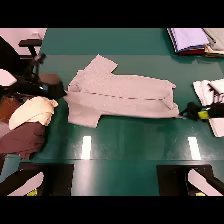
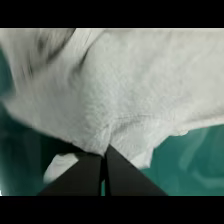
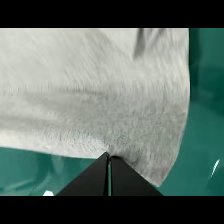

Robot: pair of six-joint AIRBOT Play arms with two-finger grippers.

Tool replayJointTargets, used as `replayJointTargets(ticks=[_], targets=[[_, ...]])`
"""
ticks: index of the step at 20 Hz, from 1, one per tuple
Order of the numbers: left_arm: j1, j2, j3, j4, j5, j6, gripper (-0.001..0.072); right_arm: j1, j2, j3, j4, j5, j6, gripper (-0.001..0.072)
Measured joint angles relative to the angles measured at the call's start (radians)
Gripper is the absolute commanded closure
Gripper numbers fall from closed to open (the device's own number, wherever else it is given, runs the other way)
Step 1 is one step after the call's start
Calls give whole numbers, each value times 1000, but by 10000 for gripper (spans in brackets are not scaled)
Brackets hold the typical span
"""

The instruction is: Fold the shirts.

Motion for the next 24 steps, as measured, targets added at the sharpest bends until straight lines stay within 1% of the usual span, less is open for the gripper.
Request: replayJointTargets(ticks=[3, 7, 10, 13, 15, 17, 20, 24], targets=[[0, 104, 192, 1, -25, -19, 687, -10, 116, 214, 4, 50, 1, 701], [0, 189, 557, 0, -53, -47, 687, -15, 217, 573, 4, 77, 15, 701], [0, 212, 808, -2, -61, -67, 688, -16, 227, 840, -20, 103, 35, 701], [0, 220, 942, 0, -39, -80, 688, -16, 170, 1102, -80, 181, 70, 702], [0, 218, 962, 5, -28, -95, 687, -16, 116, 1223, -121, 234, 91, 702], [0, 200, 925, 16, -32, -110, 687, -16, 68, 1268, -142, 272, 109, 702], [0, 135, 810, 17, -77, -121, 687, -15, 2, 1192, -160, 312, 124, 702], [0, -32, 640, 24, -156, -124, 687, 45, -143, 1035, -203, 360, 131, 702]])
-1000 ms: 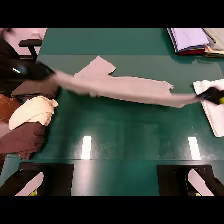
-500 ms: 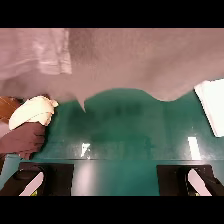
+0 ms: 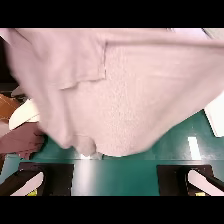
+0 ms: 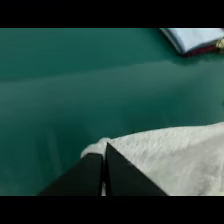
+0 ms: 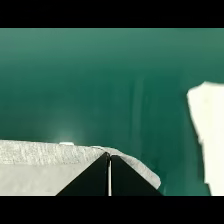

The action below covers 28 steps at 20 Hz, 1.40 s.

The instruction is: Fold the shirts.

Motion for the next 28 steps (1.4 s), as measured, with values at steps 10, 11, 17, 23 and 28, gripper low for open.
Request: replayJointTargets(ticks=[10, 11, 17, 23, 28], targets=[[0, -500, -130, 6, 71, 76, 686, 192, -548, 32, -122, -13, 14, 702], [1, -520, -131, 6, 105, 84, 686, 196, -586, 63, -123, -24, 14, 702], [1, -565, -138, 23, 84, 129, 686, 212, -624, 23, -135, -64, 3, 702], [0, -572, -278, 34, 17, 154, 459, 214, -527, -275, -131, -172, -15, 698], [0, -555, -332, 38, 0, 133, 218, 207, -491, -369, -75, -215, -19, 332]])
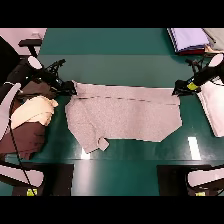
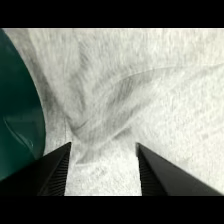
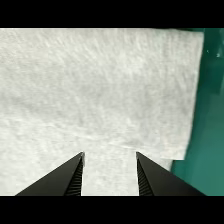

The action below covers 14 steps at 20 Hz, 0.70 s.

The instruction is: Fold the shirts.

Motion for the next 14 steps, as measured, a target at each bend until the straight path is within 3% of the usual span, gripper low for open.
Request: replayJointTargets(ticks=[3, 7, 14], targets=[[0, 86, -43, 62, -34, -31, 218, -16, 77, -44, 41, 7, -10, 332], [0, 300, -283, 121, -42, -78, 218, -37, 258, -181, 63, 14, -22, 333], [-1, 558, -767, 12, 68, -115, 218, -45, 476, -380, 77, -31, -34, 333]])
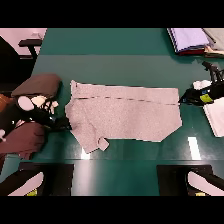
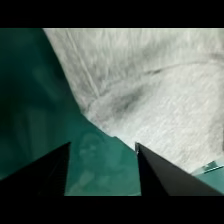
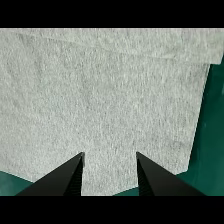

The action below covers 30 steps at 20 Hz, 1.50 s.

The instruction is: Fold the shirts.

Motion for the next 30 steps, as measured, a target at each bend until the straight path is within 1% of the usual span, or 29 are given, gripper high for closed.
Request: replayJointTargets(ticks=[2, 6, 7, 8, 11, 14, 17, 19, 22, 24, 25, 27, 28, 29, 30], targets=[[0, 19, -69, -68, 53, 19, 220, 0, 25, -30, 2, -6, -1, 333], [0, 35, -126, -170, 129, 47, 231, 0, 44, -63, 3, -13, -2, 333], [1, 37, -132, -182, 142, 51, 436, 0, 46, -67, 3, -13, -2, 333], [-1, 37, -138, -182, 164, 55, 680, -1, 47, -70, 3, -12, -2, 333], [-1, 39, -142, -194, 176, 61, 686, -18, 49, -74, -8, 22, -3, 333], [0, 39, -119, -198, 150, 76, 687, -75, 50, -96, -43, 79, -2, 323], [0, 40, -89, -180, 113, 84, 686, -156, 51, -204, -63, 109, -2, 323], [0, 40, -76, -169, 98, 87, 687, -199, 43, -308, -46, 97, -4, 323], [0, 40, -65, -161, 86, 89, 687, -220, 19, -443, 36, 27, -29, 323], [0, 40, -62, -158, 83, 89, 687, -201, 0, -494, 89, -29, -42, 328], [0, 40, -61, -156, 82, 90, 687, -185, -9, -510, 120, -48, -46, 349], [0, 40, -55, -143, 70, 90, 687, -147, -21, -526, 158, -85, -51, 536], [0, 42, -47, -131, 60, 90, 688, -128, -22, -529, 161, -107, -54, 600], [0, 46, -38, -116, 47, 90, 688, -113, -19, -530, 162, -127, -56, 700], [0, 56, -31, -100, 35, 90, 687, -100, -10, -529, 154, -144, -56, 699]])
